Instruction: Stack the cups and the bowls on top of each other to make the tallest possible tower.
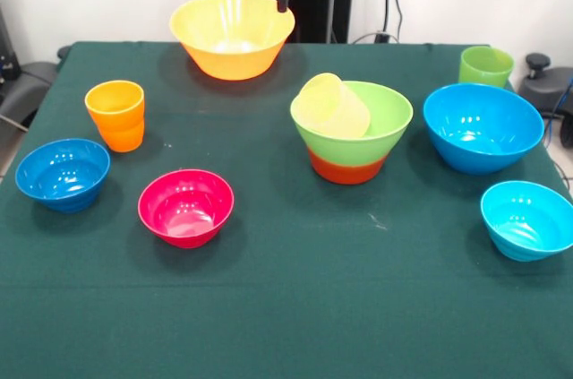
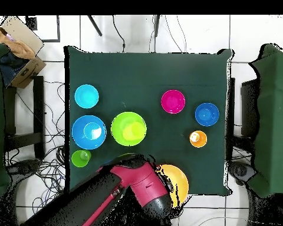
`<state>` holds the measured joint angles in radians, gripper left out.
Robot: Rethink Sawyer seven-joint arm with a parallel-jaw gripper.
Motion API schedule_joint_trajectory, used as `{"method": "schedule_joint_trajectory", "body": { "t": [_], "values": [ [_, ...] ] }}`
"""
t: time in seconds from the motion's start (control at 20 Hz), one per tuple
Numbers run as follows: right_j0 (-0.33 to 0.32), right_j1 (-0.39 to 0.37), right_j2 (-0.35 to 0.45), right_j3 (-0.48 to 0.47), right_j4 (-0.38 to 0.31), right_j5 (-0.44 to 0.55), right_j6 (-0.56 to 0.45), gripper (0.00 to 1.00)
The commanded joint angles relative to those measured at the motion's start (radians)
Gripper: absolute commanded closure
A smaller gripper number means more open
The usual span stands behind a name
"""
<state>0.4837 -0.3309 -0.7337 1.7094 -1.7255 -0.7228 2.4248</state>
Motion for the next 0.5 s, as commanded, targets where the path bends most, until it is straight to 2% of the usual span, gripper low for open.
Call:
{"method": "schedule_joint_trajectory", "body": {
  "t": [0.05, 0.3, 0.5],
  "values": [
    [0.018, 0.061, 0.142, 0.062, -0.002, 0.078, -0.01, 0.0],
    [0.016, 0.061, 0.153, 0.066, 0.021, 0.099, -0.021, 0.0],
    [-0.018, 0.042, 0.17, 0.068, 0.08, 0.128, -0.045, 0.0]
  ]
}}
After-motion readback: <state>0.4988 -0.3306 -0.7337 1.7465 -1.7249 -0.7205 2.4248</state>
